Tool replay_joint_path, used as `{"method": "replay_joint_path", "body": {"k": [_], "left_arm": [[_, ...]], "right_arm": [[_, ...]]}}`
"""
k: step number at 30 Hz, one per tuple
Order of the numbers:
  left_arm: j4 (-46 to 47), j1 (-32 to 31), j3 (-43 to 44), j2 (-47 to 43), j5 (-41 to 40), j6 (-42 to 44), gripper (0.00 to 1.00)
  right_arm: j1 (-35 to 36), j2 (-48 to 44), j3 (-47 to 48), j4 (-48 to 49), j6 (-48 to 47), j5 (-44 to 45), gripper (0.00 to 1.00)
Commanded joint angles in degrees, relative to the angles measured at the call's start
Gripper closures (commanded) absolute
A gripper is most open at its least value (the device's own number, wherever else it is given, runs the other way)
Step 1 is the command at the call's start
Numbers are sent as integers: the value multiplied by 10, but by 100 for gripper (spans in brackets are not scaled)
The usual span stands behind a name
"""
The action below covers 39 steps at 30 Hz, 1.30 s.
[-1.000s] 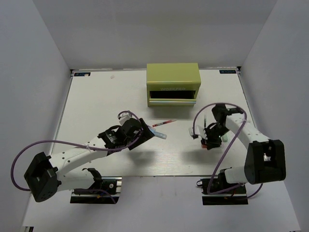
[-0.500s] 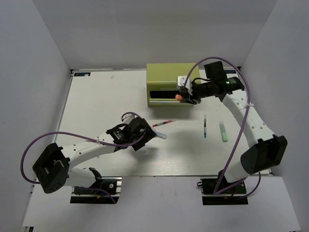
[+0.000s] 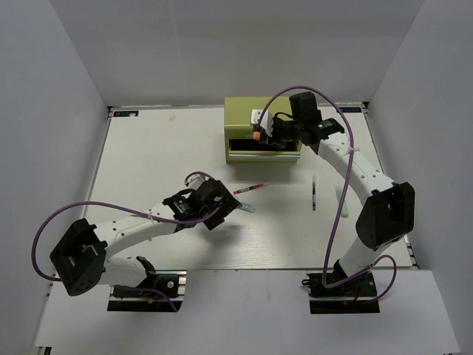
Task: Sort the stationery into containers
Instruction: Place the pen in the drawer, then pick up the pen from the center of the board.
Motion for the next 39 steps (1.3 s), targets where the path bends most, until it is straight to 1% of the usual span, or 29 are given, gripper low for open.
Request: {"method": "replay_joint_path", "body": {"k": [1,3,6,7,8,10,12,13,18,20,21,22,23,25,26,27,29,30,31,34,36,38,39], "left_arm": [[3,2,7,-7,-10,-7,11],[8,2,1,-7,-10,-12,11],[8,2,1,-1,-10,-12,11],[8,2,1,-1,-10,-12,11],[13,2,7,5,-10,-17,11],[13,2,7,12,-10,-17,11],[13,2,12,18,-5,-23,11],[13,2,12,23,-5,-23,11],[18,2,29,40,1,-33,12],[9,2,48,63,7,-33,12],[1,2,56,71,7,-33,14],[-17,2,65,80,7,-33,15],[-27,2,85,89,7,-33,20],[-57,2,104,116,7,-33,26],[-67,2,125,126,7,-33,29],[-76,2,137,147,2,-33,31],[-112,2,176,173,2,-33,32],[-126,2,191,187,2,-38,34],[-156,2,223,217,2,-38,34],[-198,7,283,264,8,-64,34],[-227,12,309,307,21,-74,35],[-243,12,340,329,21,-81,35],[-243,12,350,346,21,-87,35]], "right_arm": [[0,5,-20,50,-23,27,94],[1,11,-22,54,-29,32,92],[-1,21,-30,59,-36,41,84],[0,22,-36,62,-36,43,81],[0,22,-37,66,-40,45,73],[-1,29,-41,72,-42,51,67],[-1,31,-38,71,-44,52,56],[-1,30,-39,71,-45,53,53],[-2,9,-44,59,-35,42,50],[-2,-19,-56,55,-27,31,50],[-2,-27,-59,57,-12,28,50],[-2,-55,-72,60,-4,28,50],[-2,-64,-76,74,17,37,50],[-4,-91,-108,87,86,64,56],[-5,-107,-117,113,109,102,60],[-8,-122,-141,120,149,115,68],[-14,-149,-156,119,177,140,77],[-13,-157,-177,117,186,148,85],[-15,-162,-184,120,212,158,100],[-26,-200,-229,119,228,174,100],[-34,-231,-267,122,230,173,89],[-42,-263,-289,122,233,170,85],[-44,-276,-297,123,235,168,85]]}}
